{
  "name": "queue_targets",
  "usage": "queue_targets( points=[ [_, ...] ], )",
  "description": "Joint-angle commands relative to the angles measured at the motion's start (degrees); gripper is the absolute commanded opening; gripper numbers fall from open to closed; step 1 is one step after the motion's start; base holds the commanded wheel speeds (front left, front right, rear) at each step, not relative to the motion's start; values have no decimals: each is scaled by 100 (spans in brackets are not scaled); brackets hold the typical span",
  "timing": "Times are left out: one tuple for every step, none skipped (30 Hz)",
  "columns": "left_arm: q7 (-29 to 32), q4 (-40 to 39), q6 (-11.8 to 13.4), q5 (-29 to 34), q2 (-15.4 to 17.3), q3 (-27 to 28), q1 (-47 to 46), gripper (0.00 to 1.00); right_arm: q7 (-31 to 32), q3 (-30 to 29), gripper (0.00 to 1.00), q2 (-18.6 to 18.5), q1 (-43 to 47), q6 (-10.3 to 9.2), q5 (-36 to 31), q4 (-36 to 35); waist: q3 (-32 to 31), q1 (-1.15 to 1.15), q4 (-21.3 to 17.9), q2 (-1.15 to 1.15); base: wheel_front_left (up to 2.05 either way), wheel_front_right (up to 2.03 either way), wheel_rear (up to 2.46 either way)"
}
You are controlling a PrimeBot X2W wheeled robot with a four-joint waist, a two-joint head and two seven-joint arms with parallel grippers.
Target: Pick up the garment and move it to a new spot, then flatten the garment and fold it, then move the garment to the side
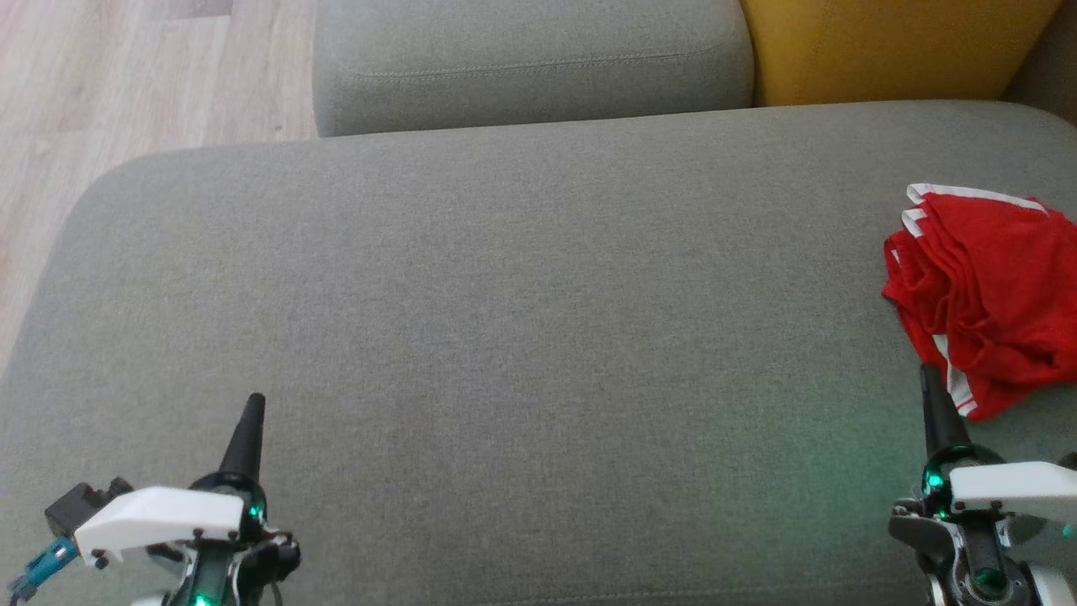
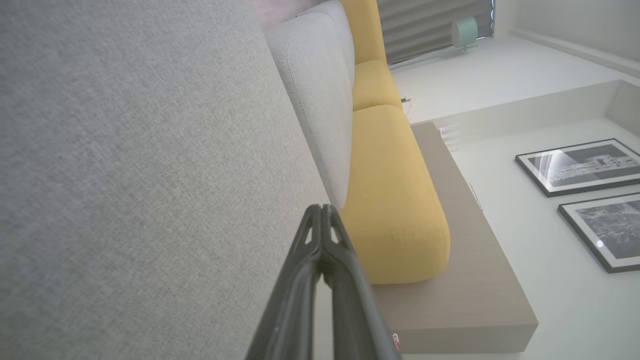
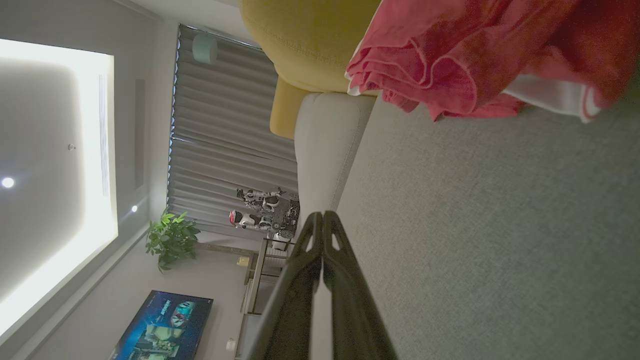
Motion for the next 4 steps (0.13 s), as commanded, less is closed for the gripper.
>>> queue_targets(
  points=[
    [41, -164, -82, -150, 38, 269, -399, 0, -4, 65, 0, -29, -351, -4, 198, -158, 3, 0, -1, 0, 0, 0, 0],
    [56, -160, -99, -208, 28, 292, -406, 0, -4, 60, 0, -29, -359, -4, 266, -147, 6, 0, -2, 0, 0, 0, 0],
    [71, -155, -117, -266, 18, 316, -414, 0, -4, 54, 0, -28, -368, -4, 335, -136, 9, 0, -3, 0, 0, 0, 0],
    [86, -151, -135, -324, 8, 339, -421, 0, -4, 49, 0, -28, -376, -4, 403, -125, 11, 0, -4, 0, 0, 0, 0]
  ],
)
